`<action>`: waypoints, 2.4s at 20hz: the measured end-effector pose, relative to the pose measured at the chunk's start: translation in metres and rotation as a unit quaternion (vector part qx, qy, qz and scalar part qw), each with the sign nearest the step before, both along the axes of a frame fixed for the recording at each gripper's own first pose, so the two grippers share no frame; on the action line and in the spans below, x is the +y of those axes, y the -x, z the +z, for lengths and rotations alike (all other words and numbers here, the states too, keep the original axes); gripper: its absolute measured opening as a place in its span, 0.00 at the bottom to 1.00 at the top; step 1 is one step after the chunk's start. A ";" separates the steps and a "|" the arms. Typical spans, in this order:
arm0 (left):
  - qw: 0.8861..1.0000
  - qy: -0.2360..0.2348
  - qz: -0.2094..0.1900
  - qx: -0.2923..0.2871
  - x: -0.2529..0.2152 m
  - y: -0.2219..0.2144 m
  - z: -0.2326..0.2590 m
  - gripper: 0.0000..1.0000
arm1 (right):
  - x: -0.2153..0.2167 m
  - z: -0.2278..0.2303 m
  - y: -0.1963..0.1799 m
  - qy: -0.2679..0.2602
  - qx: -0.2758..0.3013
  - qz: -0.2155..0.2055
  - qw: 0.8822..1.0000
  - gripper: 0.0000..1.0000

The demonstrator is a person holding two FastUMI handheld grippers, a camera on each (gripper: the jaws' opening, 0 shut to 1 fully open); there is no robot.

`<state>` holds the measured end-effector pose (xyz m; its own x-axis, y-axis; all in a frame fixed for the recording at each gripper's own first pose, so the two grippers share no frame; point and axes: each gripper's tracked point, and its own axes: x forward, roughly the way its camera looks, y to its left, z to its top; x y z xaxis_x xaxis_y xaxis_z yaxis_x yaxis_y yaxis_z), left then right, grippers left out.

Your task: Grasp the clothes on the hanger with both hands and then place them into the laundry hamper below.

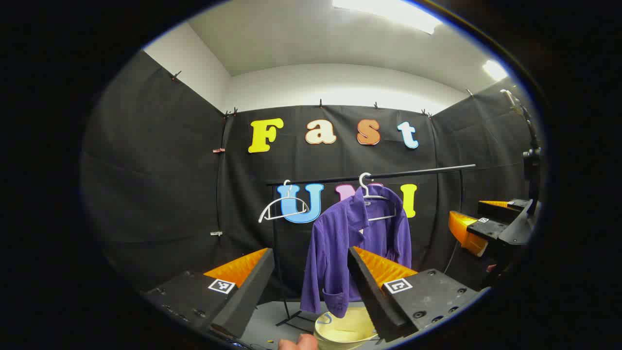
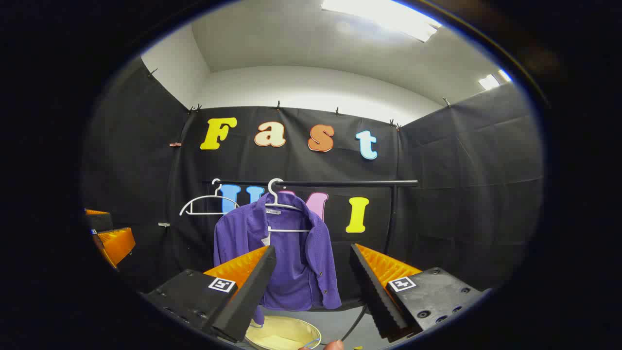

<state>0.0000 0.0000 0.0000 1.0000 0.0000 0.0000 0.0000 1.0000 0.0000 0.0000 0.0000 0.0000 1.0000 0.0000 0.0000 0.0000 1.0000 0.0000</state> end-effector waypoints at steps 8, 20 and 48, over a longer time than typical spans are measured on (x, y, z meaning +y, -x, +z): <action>1.000 -0.002 -0.002 -0.002 -0.001 -0.001 0.000 0.95 | 0.002 0.000 -0.007 0.000 0.002 -0.001 1.000 0.98; 0.998 -0.020 -0.051 -0.017 -0.047 -0.074 0.000 0.95 | -0.020 -0.004 -0.040 -0.012 -0.003 -0.029 1.000 0.98; 0.997 -0.064 0.039 0.019 -0.148 -0.366 -0.103 0.93 | -0.039 -0.103 -0.281 -0.031 0.018 0.091 0.995 0.98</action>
<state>0.3656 -0.1479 -0.1032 0.9963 0.0796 -0.0335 -0.0747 0.9889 0.1285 0.2814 -0.0390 -0.1034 0.9830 0.1814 -0.0296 -0.1792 0.9817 0.0649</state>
